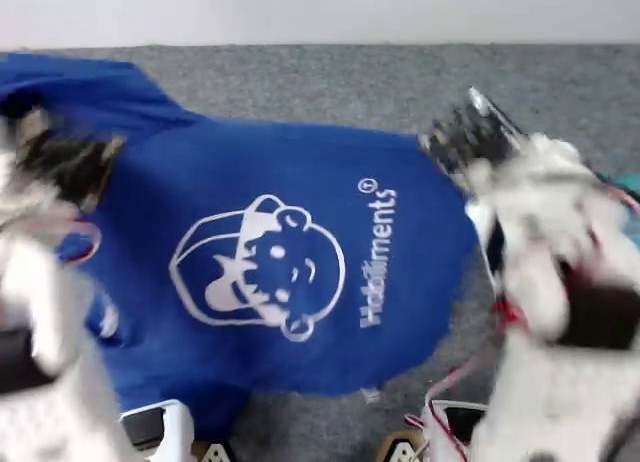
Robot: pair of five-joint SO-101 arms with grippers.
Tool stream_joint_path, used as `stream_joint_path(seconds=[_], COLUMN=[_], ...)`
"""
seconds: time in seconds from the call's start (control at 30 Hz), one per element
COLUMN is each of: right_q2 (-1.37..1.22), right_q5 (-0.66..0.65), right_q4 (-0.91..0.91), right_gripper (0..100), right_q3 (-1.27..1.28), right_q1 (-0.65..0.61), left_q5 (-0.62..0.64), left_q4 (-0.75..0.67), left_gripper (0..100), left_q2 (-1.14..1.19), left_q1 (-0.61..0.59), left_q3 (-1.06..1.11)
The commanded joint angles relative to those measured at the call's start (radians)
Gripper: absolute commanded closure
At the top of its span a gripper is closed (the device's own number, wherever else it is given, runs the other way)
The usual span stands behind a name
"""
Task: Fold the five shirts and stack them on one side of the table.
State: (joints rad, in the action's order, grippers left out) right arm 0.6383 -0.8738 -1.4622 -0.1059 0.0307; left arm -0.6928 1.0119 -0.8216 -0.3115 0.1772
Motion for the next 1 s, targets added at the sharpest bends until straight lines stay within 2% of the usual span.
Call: stream_joint_path(seconds=[0.0,0.2,0.47,0.6,0.83,0.97], right_q2=[-0.067,-0.249,-0.529,-0.674,-0.918,-0.993], right_q5=[0.009,0.021,0.018,0.017,0.018,0.018], right_q4=[0.163,0.499,0.940,1.098,1.119,1.118], right_gripper=[98.8,98.8,98.9,98.9,98.9,98.9], right_q3=[0.132,0.244,0.238,0.143,-0.178,-0.288], right_q1=[-0.047,-0.050,-0.051,-0.056,-0.097,-0.113], left_q5=[-0.026,-0.025,-0.028,-0.028,-0.029,-0.029], left_q4=[-0.098,-0.374,-0.555,-0.568,-0.562,-0.440], left_gripper=[98,98,98,98,98,98], left_q2=[0.084,0.350,0.746,0.942,1.160,1.189], left_q1=[0.084,0.097,0.098,0.098,0.100,0.100], left_q3=[0.111,0.173,-0.091,-0.314,-0.641,-0.728])
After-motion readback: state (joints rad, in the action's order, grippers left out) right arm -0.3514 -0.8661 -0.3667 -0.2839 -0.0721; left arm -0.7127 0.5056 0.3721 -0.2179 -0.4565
